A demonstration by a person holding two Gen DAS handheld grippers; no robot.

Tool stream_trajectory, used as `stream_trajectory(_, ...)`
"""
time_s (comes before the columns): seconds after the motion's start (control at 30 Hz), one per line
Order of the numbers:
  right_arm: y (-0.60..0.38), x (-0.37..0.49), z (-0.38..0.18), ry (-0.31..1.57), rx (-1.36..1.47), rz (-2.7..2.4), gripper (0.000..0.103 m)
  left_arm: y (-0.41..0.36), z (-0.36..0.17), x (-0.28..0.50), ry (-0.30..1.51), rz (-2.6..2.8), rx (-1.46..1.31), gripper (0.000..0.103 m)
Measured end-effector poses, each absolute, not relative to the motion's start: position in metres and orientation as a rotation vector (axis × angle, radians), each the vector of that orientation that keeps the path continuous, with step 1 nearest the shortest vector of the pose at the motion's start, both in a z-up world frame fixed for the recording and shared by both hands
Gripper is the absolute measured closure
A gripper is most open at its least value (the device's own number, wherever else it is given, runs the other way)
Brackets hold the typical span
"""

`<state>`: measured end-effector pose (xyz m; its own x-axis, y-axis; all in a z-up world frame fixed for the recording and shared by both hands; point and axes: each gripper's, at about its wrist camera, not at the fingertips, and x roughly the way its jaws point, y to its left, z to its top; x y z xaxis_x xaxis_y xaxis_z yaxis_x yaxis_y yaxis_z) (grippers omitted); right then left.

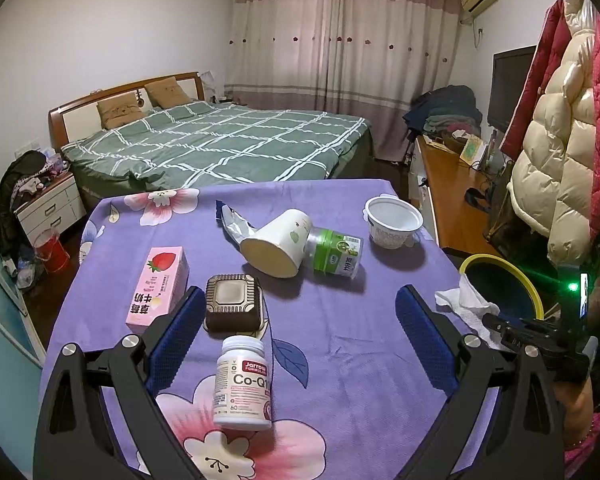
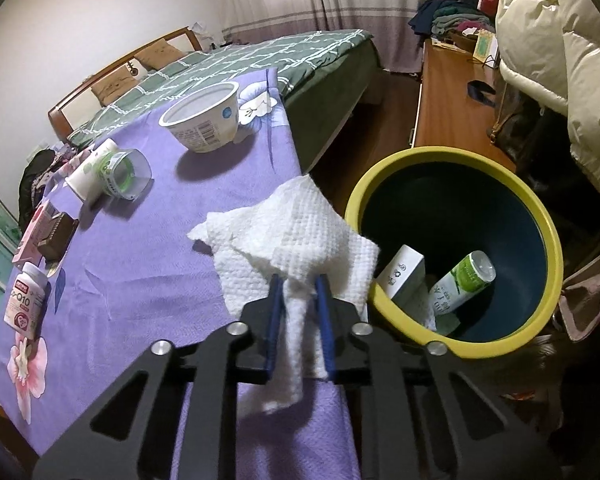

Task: Collect trash
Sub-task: 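Grasp the white tissue with the right gripper and lift it, then move the white tissue over the bin and open the right gripper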

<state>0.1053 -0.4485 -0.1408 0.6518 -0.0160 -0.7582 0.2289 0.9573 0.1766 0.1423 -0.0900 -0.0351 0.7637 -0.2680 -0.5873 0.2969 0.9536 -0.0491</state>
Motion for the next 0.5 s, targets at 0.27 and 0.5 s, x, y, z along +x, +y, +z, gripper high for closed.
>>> stream_trajectory(0.27, -0.447, 0.102, -0.131, 0.814, 0.261, -0.134, 0.097, -0.093, -0.039, 0.142, 0.632, -0.307, 0.05, 0.009)
stream_trajectory(0.5, -0.448, 0.095, -0.114, 0.765, 0.272, -0.115, 0.097, -0.092, -0.041, 0.143, 0.634, -0.305, 0.046, 0.009)
